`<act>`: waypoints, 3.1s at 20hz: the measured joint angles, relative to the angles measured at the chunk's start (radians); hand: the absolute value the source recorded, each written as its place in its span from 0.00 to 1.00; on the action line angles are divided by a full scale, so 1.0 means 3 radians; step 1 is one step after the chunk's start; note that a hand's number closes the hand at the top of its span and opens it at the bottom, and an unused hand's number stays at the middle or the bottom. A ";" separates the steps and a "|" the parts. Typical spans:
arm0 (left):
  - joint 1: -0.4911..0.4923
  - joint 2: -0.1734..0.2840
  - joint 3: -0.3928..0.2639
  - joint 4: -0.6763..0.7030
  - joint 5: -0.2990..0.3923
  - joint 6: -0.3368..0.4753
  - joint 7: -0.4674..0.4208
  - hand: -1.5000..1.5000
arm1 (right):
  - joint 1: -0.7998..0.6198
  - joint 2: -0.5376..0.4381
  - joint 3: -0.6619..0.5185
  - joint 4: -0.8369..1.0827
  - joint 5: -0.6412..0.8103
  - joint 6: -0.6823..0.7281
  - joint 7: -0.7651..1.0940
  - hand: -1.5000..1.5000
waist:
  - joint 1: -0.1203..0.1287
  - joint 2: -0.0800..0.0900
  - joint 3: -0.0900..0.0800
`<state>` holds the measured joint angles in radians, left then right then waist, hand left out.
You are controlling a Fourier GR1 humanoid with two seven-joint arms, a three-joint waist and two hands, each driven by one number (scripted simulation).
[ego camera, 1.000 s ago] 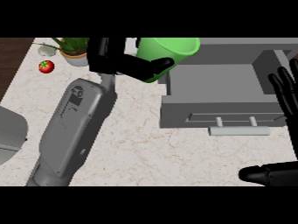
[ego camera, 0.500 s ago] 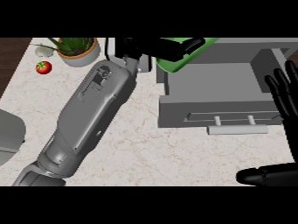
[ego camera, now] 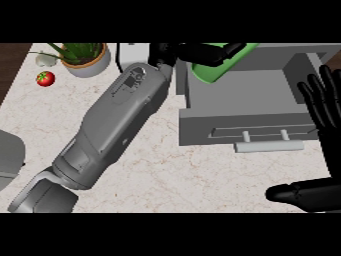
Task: Pick up the cup, place it into the drawer and close the drawer
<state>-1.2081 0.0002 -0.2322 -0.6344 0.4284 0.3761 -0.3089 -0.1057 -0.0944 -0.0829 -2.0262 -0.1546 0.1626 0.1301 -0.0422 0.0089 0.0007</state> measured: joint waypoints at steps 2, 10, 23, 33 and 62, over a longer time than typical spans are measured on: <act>-0.0068 -0.0001 -0.0065 0.0174 0.0069 -0.0011 -0.0050 1.00 | 0.0006 -0.0026 -0.0042 0.0012 -0.0035 0.0029 -0.0027 0.00 | -0.0012 0.0003 0.0000; -0.0242 0.0000 -0.0566 0.0558 0.0363 0.0130 -0.0157 1.00 | -0.0082 -0.0022 -0.0029 0.0123 -0.0064 0.0067 -0.0075 0.00 | -0.0124 0.0028 0.0002; -0.0376 0.0000 -0.1159 0.0794 0.0556 0.0352 -0.0046 0.00 | -0.0164 -0.0012 -0.0007 0.0157 -0.0179 0.0133 -0.0085 0.00 | -0.0231 0.0053 0.0004; -0.0322 -0.0001 -0.1025 0.0552 0.1007 0.0190 -0.0469 0.00 | -0.0111 0.0015 -0.0016 0.0030 -0.0414 0.0172 0.0035 0.00 | -0.0147 0.0031 0.0000; 0.2039 0.1394 -0.0476 -0.2230 0.1329 -0.0019 -0.0013 0.00 | 0.0317 -0.0550 0.0280 -0.0042 0.0760 0.0688 -0.0073 1.00 | 0.0241 -0.0051 -0.0003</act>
<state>-0.5965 0.4185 -0.3751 -1.3033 0.8270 0.3703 -0.3127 -0.0105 -0.2593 0.0012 -2.0389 0.0735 0.3690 0.1083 0.0299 -0.0063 -0.0001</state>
